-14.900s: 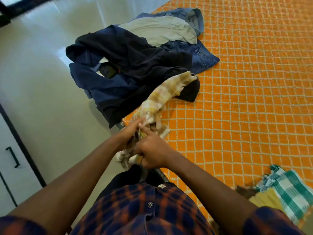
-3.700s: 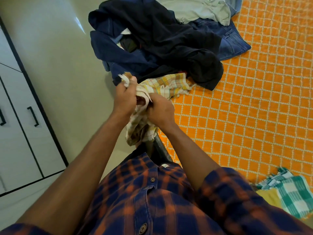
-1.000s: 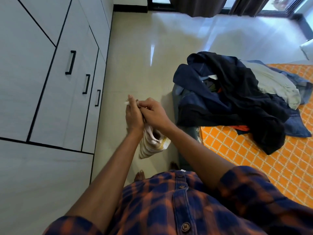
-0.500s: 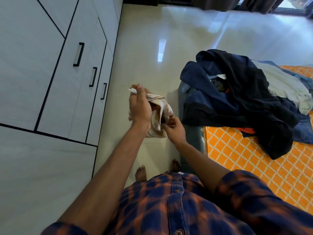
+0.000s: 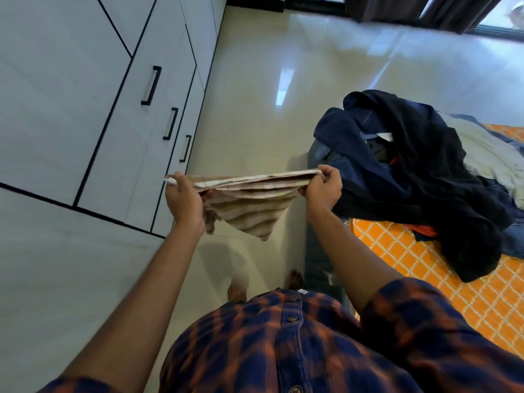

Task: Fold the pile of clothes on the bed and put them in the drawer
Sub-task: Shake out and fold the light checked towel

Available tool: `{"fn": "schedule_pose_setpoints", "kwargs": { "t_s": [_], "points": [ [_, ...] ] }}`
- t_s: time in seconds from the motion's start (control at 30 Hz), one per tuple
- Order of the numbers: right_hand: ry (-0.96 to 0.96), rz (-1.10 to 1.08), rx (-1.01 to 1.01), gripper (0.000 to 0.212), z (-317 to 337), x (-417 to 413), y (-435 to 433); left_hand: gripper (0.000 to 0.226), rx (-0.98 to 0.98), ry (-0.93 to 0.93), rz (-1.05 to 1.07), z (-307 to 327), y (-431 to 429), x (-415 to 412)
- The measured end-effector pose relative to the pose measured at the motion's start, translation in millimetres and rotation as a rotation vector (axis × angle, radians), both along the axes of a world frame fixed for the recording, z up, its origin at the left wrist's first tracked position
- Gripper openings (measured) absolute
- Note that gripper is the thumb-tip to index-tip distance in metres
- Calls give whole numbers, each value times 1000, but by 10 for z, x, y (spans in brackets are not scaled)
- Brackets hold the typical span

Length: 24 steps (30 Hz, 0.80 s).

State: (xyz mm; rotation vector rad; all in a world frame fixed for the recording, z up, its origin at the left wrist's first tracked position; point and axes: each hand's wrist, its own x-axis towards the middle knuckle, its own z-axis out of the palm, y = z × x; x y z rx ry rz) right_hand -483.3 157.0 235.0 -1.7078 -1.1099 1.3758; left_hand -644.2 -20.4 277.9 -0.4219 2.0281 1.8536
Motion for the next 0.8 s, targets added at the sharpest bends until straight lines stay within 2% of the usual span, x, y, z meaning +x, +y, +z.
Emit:
{"fn": "schedule_pose_setpoints", "kwargs": {
  "t_s": [0.1, 0.17, 0.27, 0.37, 0.47, 0.53, 0.6, 0.7, 0.8],
  "points": [
    [228, -109, -124, 38, 145, -121, 41, 30, -46, 105, -79, 17, 34, 120],
    [246, -53, -142, 41, 195, -156, 33, 23, -8, 99, 1, 29, 107, 83],
    [166, 122, 11, 37, 256, -122, 61, 13, -24, 127, 63, -9, 43, -95],
    [180, 271, 86, 29, 399, -40, 172, 25, -123, 224, -146, -134, -108, -321],
    [288, 393, 5, 26, 463, 89, 319, 11, -145, 202, -357, -217, -180, -463],
    [327, 521, -4, 35, 464, 199, 407, 8, -132, 177, -437, -182, -196, -501],
    [212, 636, 109, 40, 467, 302, 454, 25, -213, 250, -555, -130, -191, -528],
    [-84, 665, 396, 20, 448, 392, 498, 45, -411, 442, -773, -112, -150, -569],
    [-274, 649, 498, 7, 404, 457, 527, 30, -517, 660, -905, -178, -82, -589]
  ]
}}
